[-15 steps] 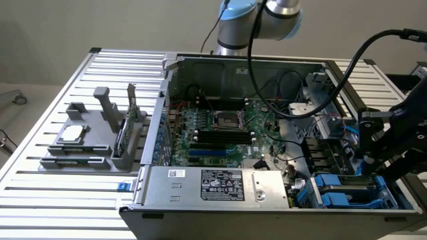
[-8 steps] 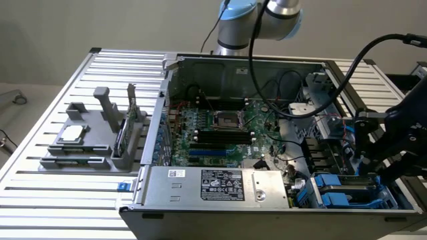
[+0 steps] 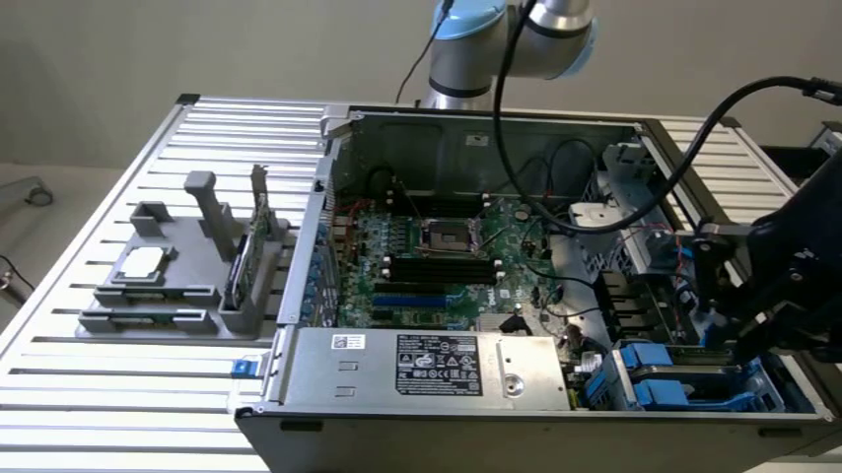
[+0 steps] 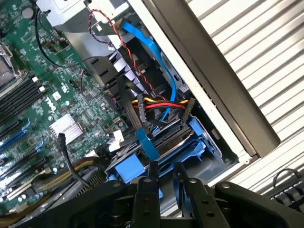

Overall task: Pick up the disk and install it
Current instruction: 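Insert the first disk wire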

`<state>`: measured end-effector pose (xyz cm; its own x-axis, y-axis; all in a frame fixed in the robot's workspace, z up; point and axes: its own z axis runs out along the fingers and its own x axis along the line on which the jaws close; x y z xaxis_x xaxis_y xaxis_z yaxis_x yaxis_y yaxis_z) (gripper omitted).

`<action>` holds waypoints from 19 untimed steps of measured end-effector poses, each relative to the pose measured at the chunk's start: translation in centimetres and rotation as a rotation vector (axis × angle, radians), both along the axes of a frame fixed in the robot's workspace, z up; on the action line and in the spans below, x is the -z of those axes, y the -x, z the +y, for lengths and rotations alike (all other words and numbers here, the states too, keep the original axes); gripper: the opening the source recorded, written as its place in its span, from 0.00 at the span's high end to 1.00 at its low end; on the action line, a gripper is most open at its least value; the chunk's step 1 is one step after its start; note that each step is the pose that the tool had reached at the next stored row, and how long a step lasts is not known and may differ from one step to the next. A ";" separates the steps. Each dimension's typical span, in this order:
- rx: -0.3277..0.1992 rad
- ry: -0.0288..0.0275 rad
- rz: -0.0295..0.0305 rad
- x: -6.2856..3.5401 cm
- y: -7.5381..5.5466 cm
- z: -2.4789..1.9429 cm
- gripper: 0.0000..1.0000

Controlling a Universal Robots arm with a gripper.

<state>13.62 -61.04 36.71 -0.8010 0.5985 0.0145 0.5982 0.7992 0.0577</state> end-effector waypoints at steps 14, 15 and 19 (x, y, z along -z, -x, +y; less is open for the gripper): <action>0.123 -0.0876 0.0008 1.26 -0.6 0.00 0.65; 0.127 -0.0959 0.0011 1.34 -0.7 0.00 0.65; 0.141 -0.1290 0.0026 1.68 -1.3 0.00 0.65</action>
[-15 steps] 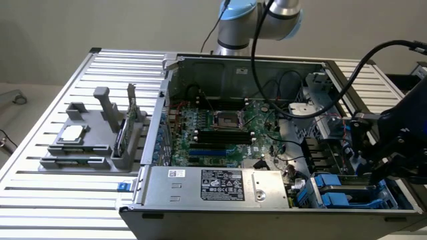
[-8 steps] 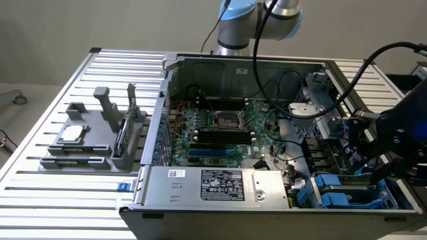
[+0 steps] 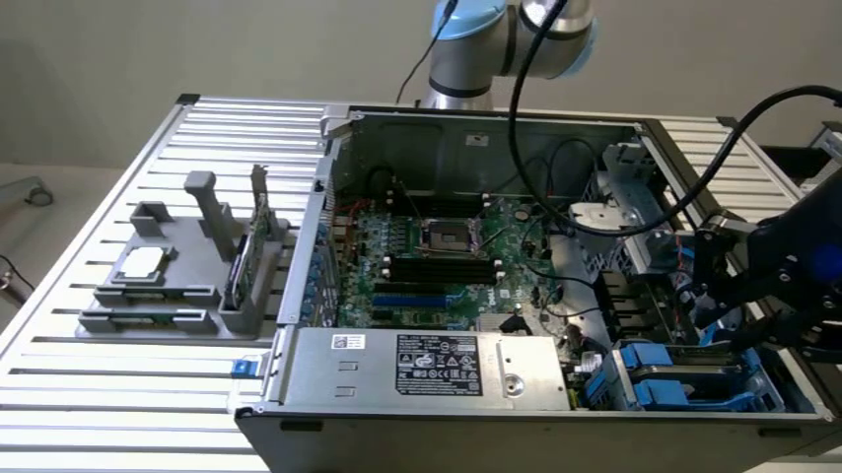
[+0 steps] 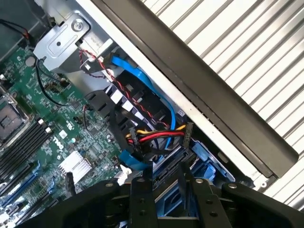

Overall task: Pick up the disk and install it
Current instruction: 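Insert the first disk wire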

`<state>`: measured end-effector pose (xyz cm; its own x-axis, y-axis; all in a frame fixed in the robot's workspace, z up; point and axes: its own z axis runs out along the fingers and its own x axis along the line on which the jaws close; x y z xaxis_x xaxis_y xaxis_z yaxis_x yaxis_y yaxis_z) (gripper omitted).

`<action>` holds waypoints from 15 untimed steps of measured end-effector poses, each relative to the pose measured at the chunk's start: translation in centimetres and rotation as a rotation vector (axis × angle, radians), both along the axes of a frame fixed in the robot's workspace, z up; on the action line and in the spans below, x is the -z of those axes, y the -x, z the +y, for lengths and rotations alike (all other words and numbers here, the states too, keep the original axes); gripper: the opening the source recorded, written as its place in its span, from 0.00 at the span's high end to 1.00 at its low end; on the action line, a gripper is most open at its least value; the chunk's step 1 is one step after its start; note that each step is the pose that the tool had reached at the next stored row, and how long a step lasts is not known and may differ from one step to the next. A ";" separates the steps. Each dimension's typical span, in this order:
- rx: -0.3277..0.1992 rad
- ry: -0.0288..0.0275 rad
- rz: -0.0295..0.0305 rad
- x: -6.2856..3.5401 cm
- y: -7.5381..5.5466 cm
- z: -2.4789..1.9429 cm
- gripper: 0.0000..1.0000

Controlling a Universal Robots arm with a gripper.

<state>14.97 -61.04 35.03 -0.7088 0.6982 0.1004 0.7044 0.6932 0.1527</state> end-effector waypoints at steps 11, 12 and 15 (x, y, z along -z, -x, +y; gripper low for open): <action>0.114 -0.0279 -0.0013 0.37 -0.3 0.00 0.65; 0.124 -0.0279 -0.0014 0.37 -0.3 0.00 0.65; 0.145 -0.0279 -0.0017 0.38 -0.3 0.00 0.65</action>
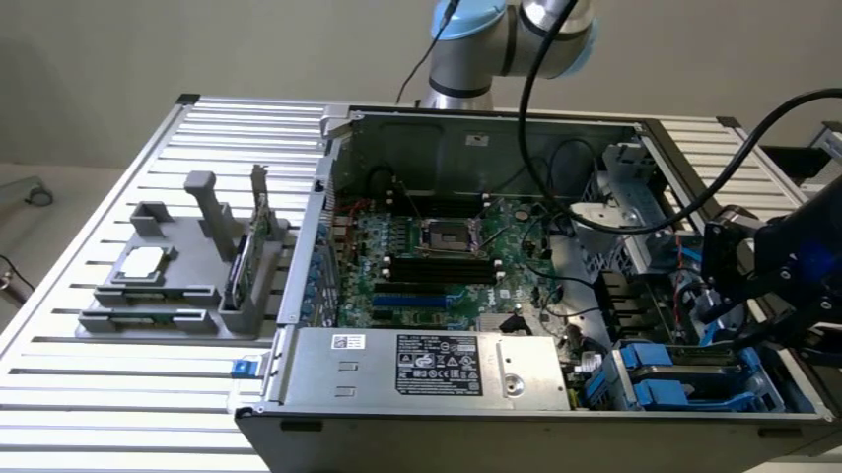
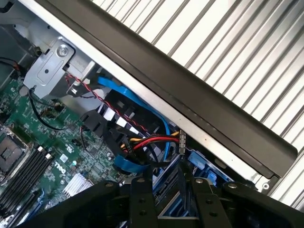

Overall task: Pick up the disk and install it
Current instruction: 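Insert the first disk wire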

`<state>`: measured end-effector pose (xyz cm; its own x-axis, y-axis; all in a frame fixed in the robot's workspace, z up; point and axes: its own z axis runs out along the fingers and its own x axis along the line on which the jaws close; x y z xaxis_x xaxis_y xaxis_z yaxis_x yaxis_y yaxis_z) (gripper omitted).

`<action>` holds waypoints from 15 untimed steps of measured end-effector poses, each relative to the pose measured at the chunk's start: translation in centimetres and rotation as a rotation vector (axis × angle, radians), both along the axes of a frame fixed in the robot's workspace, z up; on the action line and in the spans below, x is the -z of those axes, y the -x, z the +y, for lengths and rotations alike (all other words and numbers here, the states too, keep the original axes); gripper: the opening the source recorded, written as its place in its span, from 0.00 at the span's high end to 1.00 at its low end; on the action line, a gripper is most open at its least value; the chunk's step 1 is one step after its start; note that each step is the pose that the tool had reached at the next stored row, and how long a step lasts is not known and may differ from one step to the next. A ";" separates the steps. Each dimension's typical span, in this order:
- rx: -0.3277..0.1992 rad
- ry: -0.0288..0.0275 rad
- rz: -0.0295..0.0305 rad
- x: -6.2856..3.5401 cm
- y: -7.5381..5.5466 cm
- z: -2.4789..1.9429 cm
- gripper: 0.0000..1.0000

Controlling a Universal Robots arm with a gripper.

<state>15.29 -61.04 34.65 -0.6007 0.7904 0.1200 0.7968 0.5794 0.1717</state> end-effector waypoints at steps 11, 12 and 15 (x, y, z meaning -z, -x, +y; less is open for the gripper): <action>0.004 0.0001 0.0293 0.00 -0.2 -0.52 0.65; 0.004 0.0000 0.0330 0.01 -0.3 -0.56 0.65; 0.004 -0.0007 0.0357 0.00 -1.1 -0.59 0.65</action>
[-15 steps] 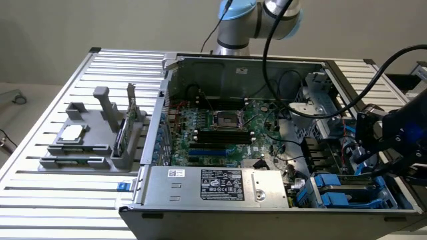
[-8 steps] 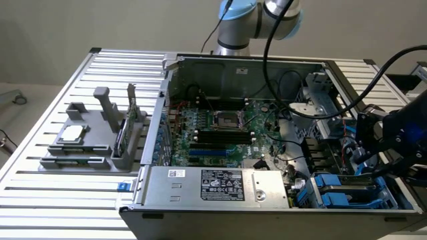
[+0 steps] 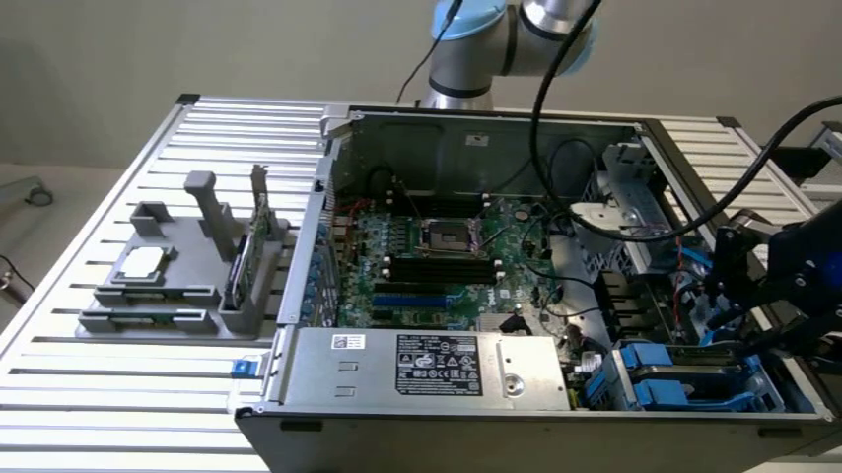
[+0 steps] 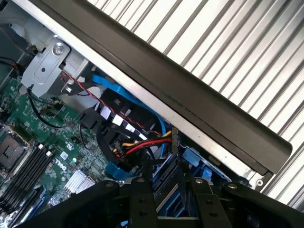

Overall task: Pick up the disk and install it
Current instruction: 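Insert the first disk wire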

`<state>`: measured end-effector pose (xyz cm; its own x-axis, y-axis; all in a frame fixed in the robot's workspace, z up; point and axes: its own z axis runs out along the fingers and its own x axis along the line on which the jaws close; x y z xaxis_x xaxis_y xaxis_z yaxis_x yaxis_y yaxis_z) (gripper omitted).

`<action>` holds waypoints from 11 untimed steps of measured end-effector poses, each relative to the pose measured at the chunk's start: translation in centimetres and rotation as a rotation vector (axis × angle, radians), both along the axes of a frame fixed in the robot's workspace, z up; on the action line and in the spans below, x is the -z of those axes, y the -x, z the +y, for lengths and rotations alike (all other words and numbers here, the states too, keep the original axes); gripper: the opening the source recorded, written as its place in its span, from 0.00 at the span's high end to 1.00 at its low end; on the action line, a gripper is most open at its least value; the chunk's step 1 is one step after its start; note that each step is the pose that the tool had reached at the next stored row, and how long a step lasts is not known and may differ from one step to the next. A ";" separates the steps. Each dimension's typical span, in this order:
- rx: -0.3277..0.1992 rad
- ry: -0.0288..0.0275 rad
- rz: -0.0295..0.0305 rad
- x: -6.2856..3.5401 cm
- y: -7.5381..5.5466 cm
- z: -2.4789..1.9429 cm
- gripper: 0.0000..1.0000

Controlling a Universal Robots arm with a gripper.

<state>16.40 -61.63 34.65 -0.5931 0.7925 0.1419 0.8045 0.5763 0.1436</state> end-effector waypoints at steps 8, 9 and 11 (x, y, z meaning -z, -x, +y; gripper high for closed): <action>0.000 -0.0216 0.0001 0.40 -0.2 -0.14 0.65; 0.000 -0.0231 0.0001 0.44 -0.2 -0.14 0.65; -0.002 -0.0248 0.0000 0.47 -0.3 -0.14 0.65</action>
<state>16.66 -61.77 34.18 -0.5946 0.7876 0.1615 0.8034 0.5742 0.1578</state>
